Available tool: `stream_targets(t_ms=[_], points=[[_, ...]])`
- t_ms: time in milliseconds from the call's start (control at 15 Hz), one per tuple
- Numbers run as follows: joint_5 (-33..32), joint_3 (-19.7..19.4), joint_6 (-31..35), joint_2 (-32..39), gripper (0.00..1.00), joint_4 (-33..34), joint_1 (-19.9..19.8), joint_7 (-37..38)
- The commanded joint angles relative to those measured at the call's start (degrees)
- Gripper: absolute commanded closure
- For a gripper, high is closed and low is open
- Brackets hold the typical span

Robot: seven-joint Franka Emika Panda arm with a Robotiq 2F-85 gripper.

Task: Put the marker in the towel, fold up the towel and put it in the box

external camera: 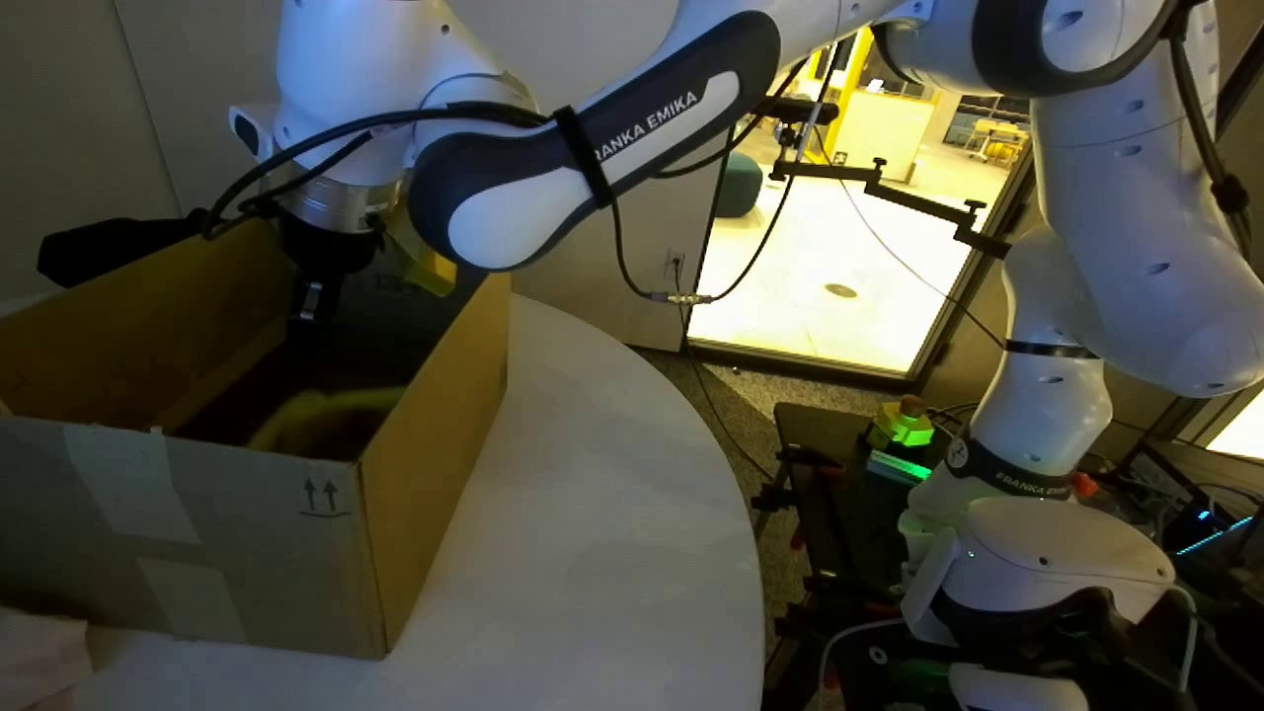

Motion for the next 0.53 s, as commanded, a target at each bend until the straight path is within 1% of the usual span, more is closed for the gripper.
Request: stream_targets(t_ms=[0,67,133,333,467], points=[[5.89,1.88,-2.43,-6.89,0.11,-4.53,-2.25,-8.56],[7.32,2.27,-3.16,-9.18,0.02,-6.13,-2.95,-10.40],[8.86,2.71,-3.30,-12.12,0.01,-8.52,-3.71,-11.81],[13.49,3.50,-6.25,-20.68,0.00,-15.29,-5.48,-14.80],[16.63,3.52,-10.49,-26.63,0.00,-19.51,-6.37,-16.08]])
